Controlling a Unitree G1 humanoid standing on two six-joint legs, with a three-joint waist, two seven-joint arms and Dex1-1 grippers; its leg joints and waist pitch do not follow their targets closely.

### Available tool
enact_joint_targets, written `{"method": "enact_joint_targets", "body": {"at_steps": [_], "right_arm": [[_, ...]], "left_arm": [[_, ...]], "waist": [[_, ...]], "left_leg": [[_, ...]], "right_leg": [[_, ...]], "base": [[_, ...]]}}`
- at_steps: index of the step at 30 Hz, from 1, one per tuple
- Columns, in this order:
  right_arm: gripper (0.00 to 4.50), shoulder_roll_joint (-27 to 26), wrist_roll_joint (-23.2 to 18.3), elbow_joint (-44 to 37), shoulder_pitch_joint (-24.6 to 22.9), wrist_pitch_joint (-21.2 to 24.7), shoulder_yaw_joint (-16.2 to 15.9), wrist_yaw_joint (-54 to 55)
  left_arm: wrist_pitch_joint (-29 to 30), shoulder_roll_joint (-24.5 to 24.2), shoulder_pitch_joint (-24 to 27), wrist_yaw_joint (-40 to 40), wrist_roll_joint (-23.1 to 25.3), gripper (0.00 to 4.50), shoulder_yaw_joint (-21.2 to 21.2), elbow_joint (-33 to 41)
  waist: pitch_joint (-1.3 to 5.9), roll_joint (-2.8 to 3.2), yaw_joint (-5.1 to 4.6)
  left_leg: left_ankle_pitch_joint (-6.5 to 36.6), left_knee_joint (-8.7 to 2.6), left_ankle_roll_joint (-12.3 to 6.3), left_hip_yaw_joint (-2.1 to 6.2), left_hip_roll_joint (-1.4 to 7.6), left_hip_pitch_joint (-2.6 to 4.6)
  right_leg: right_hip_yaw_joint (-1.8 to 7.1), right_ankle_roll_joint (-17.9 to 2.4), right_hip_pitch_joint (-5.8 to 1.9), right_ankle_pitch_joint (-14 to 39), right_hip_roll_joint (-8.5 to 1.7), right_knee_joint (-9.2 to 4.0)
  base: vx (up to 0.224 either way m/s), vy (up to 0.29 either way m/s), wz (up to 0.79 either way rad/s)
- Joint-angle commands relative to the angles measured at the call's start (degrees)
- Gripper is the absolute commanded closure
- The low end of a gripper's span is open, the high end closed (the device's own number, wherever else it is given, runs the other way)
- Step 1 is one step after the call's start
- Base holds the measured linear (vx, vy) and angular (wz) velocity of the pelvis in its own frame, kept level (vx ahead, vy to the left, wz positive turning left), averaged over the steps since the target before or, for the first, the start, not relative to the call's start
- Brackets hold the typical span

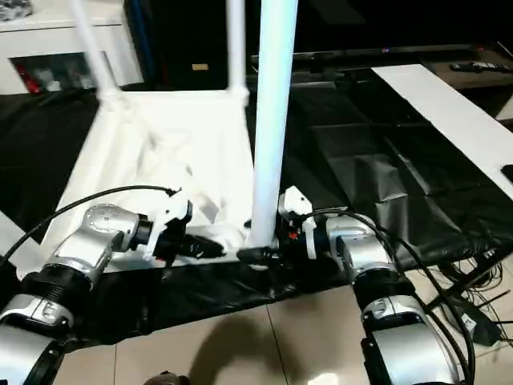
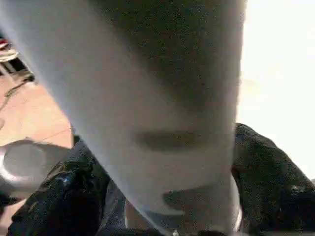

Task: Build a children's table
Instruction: Rotate leg to tighten

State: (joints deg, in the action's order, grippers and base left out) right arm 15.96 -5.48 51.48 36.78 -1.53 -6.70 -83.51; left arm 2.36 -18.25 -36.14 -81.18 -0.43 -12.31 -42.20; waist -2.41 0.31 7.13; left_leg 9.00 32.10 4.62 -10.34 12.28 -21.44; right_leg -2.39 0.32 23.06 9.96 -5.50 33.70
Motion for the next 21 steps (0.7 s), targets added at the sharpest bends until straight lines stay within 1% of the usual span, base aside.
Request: {"method": "enact_joint_targets", "body": {"at_steps": [1, 2, 3, 4, 7, 10, 12, 13, 14, 15, 16, 17, 18, 19, 20, 21], "right_arm": [[1.39, -0.76, 0.9, -0.22, -0.79, 1.05, -3.28, -3.77], [1.48, -0.73, 0.78, -0.15, -0.71, 1.24, -3.47, -4.02], [1.48, -0.75, 0.69, -0.06, -0.64, 1.31, -3.56, -4.11], [1.64, -0.75, 0.69, -0.06, -0.64, 1.31, -3.56, -4.11], [1.71, -0.91, 0.88, 0.12, -0.53, 1.12, -3.62, -3.91], [1.86, -1.34, 0.97, 0.08, -0.71, 0.69, -3.08, -2.52], [1.89, -2.86, 0.51, -0.2, -1.58, 0.29, -0.98, 4.28], [1.91, -4.02, 0.07, -0.05, -2.05, -0.43, 0.49, 8.65], [1.94, -4.24, -0.08, -0.03, -2.13, -0.48, 0.77, 9.31], [1.97, -4.91, -0.56, 0.1, -2.24, 0.7, 1.62, 11.57], [1.98, -5.04, -0.65, 0.13, -2.27, 0.92, 1.78, 11.99], [2.0, -5.63, -0.88, 0.19, -2.46, 1.74, 2.39, 14.12], [2.01, -5.77, -0.92, 0.2, -2.5, 1.82, 2.49, 14.49], [2.01, -9.01, -1.33, 0.79, -3.04, 2.43, 4.38, 22.66], [2.02, -10.4, -1.3, 1.12, -3.19, 2.01, 5.05, 26.01], [2.02, -11.82, -1.62, 1.53, -3.09, 2.49, 5.77, 28.72]], "left_arm": [[-0.56, 0.49, -1.92, 0.41, -0.75, 4.5, -0.5, -0.65], [-0.74, 0.4, -2.11, 0.16, -0.76, 4.5, -0.52, -0.97], [-0.84, 0.37, -2.24, 0.05, -0.76, 4.5, -0.5, -1.2], [-0.84, 0.37, -2.24, 0.05, -0.76, 4.5, -0.5, -1.2], [-1.04, 0.38, -2.47, -0.01, -0.63, 4.5, -0.41, -1.6], [-0.95, 0.62, -2.54, 0.74, -0.66, 4.5, -0.12, -1.76], [-0.39, 1.82, -2.58, 5.44, -0.5, 4.5, 1.08, -1.94], [0.11, 2.72, -2.48, 7.91, -0.68, 4.5, 1.83, -1.8], [0.21, 2.87, -2.44, 8.31, -0.72, 4.5, 1.95, -1.73], [0.57, 3.41, -2.21, 9.7, -0.76, 4.5, 2.23, -1.31], [0.63, 3.5, -2.17, 9.95, -0.76, 4.5, 2.28, -1.23], [1.05, 4.01, -1.8, 11.1, -0.8, 4.5, 2.44, -0.58], [1.17, 4.11, -1.7, 11.29, -0.8, 4.5, 2.45, -0.42], [3.51, 6.44, 0.05, 15.7, -0.82, 4.5, 2.86, 2.34], [4.41, 7.42, 0.64, 17.56, -0.88, 4.5, 3.12, 3.27], [5.21, 8.34, 1.05, 19.2, -1.05, 4.5, 3.48, 3.98]], "waist": [[3.45, -0.6, -0.15], [3.42, -0.66, -0.12], [3.38, -0.61, -0.07], [3.39, -0.63, -0.06], [3.34, -0.68, 0.0], [3.35, -0.68, 0.1], [3.24, -0.86, 0.11], [3.13, -0.84, 0.04], [3.11, -1.0, -0.04], [3.05, -0.93, -0.1], [3.04, -1.02, -0.19], [2.95, -0.94, -0.27], [2.92, -1.06, -0.56], [2.8, -0.94, -0.88], [2.72, -0.94, -1.07], [2.74, -0.79, -1.56]], "left_leg": [[13.92, -3.44, -3.92, -0.51, 1.03, 1.02], [14.15, -3.44, -3.69, -0.5, 1.0, 0.96], [14.44, -3.48, -3.45, -0.49, 1.02, 1.0], [14.57, -3.46, -3.32, -0.5, 1.01, 1.03], [15.22, -3.52, -2.83, -0.46, 1.02, 1.03], [15.1, -3.5, -2.71, -0.45, 1.06, 1.05], [14.79, -3.61, -2.4, -0.44, 1.06, 0.92], [15.78, -3.72, -1.82, -0.41, 1.05, 1.05], [16.17, -3.75, -1.58, -0.4, 1.01, 1.05], [17.24, -3.84, -1.19, -0.34, 0.95, 1.14], [17.57, -3.85, -1.08, -0.36, 0.97, 1.18], [18.19, -3.95, -0.79, -0.28, 0.99, 1.2], [18.19, -4.01, -0.66, -0.25, 0.92, 1.04], [18.57, -4.13, -0.3, -0.21, 0.98, 0.92], [19.04, -4.23, -0.01, -0.08, 0.96, 0.92], [19.55, -4.37, 0.51, 0.19, 0.78, 0.94]], "right_leg": [[1.14, -15.18, -2.39, 9.83, -2.16, -2.92], [1.16, -15.02, -2.39, 10.36, -2.17, -2.94], [1.18, -14.86, -2.31, 10.95, -2.19, -2.99], [1.19, -14.81, -2.3, 11.11, -2.18, -2.98], [1.22, -14.45, -2.29, 12.37, -2.26, -3.06], [1.23, -14.39, -2.25, 12.23, -2.25, -3.01], [1.25, -14.08, -2.29, 12.28, -2.25, -3.01], [1.28, -13.55, -2.13, 13.95, -2.31, -3.16], [1.28, -13.26, -2.16, 14.91, -2.33, -3.23], [1.25, -12.63, -2.12, 17.47, -2.38, -3.49], [1.28, -12.35, -2.06, 18.31, -2.36, -3.61], [1.29, -11.85, -1.97, 19.79, -2.41, -3.77], [1.3, -11.44, -2.04, 20.19, -2.33, -3.83], [1.36, -11.18, -1.97, 20.61, -2.38, -3.87], [1.37, -10.92, -1.91, 21.44, -2.5, -3.96], [1.28, -10.3, -1.96, 23.06, -2.53, -4.12]], "base": [[0.0, 0.0, 0.0], [0.0, 0.0, 0.0], [0.0, 0.0, 0.0], [0.0, 0.0, 0.0], [0.0, 0.0, 0.0], [0.0, 0.0, 0.0], [0.0, 0.0, 0.0], [0.0, 0.0, 0.0], [0.0, 0.0, 0.0], [0.0, 0.0, 0.0], [0.0, 0.0, 0.0], [0.0, 0.0, 0.0], [0.0, 0.0, 0.0], [0.0, 0.0, 0.0], [0.0, 0.0, 0.0], [0.0, 0.0, 0.0]]}}
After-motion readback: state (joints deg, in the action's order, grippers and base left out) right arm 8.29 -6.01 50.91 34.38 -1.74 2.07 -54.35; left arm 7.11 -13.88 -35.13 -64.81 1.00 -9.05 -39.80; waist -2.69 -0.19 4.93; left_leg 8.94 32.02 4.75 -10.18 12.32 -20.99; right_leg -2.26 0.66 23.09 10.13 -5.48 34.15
